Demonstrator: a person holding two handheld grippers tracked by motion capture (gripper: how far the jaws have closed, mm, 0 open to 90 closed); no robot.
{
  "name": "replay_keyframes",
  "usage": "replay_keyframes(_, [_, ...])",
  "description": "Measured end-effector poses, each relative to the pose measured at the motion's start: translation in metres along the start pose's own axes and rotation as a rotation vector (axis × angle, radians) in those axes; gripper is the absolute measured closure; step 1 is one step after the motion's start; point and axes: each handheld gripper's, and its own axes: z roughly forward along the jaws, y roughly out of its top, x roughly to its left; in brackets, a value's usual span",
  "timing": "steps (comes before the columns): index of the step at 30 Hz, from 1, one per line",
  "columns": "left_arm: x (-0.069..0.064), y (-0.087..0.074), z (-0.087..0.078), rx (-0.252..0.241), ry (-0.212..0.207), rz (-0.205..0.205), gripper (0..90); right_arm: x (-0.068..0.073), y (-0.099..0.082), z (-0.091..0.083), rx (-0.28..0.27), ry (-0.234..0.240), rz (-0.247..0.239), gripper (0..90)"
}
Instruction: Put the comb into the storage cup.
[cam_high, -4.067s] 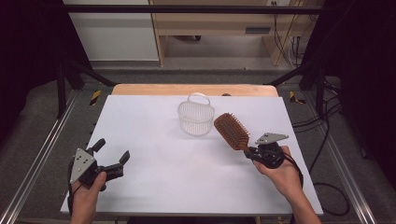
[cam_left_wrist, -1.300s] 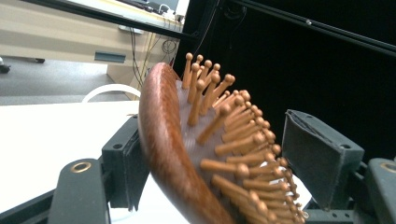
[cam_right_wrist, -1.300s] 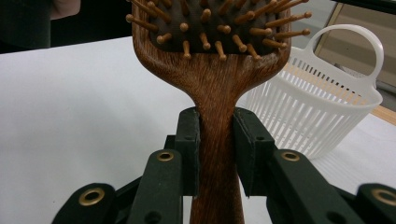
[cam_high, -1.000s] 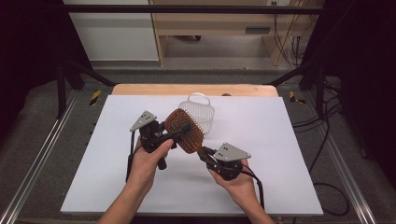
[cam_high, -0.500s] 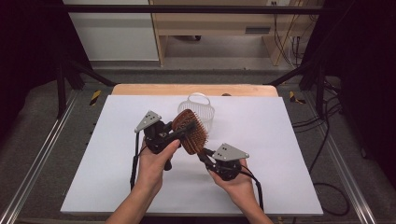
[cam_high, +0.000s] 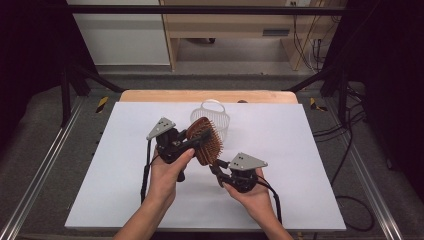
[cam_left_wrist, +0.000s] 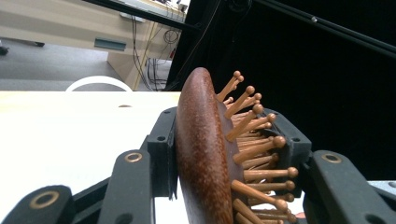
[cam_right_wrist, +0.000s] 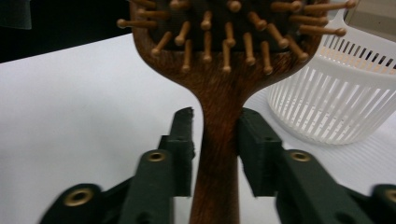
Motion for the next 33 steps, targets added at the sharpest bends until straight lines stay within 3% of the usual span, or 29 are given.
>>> replay_keyframes(8, [0.005, 0.008, 0.0, -0.023, 0.031, 0.009, 52.1, -0.008, -0.001, -0.003, 0.014, -0.001, 0.057, 29.9])
replay_keyframes(12, [0.01, 0.011, -0.001, -0.032, 0.052, 0.029, 52.1, -0.015, -0.002, -0.009, -0.015, -0.045, 0.07, 19.7])
replay_keyframes(16, [0.012, 0.013, -0.003, -0.045, 0.061, 0.029, 52.0, -0.023, -0.006, -0.014, -0.034, -0.111, 0.067, 17.5])
replay_keyframes(22, [0.013, 0.017, -0.005, -0.067, 0.064, 0.026, 52.0, -0.036, -0.01, -0.019, -0.008, -0.163, 0.069, 16.0])
replay_keyframes(27, [0.013, 0.024, -0.008, -0.086, 0.059, 0.026, 52.0, -0.046, -0.014, -0.026, 0.038, -0.132, 0.096, 10.1])
replay_keyframes(33, [0.008, 0.035, -0.011, -0.1, 0.066, 0.053, 51.9, -0.055, -0.022, -0.035, 0.068, -0.153, 0.111, 7.9])
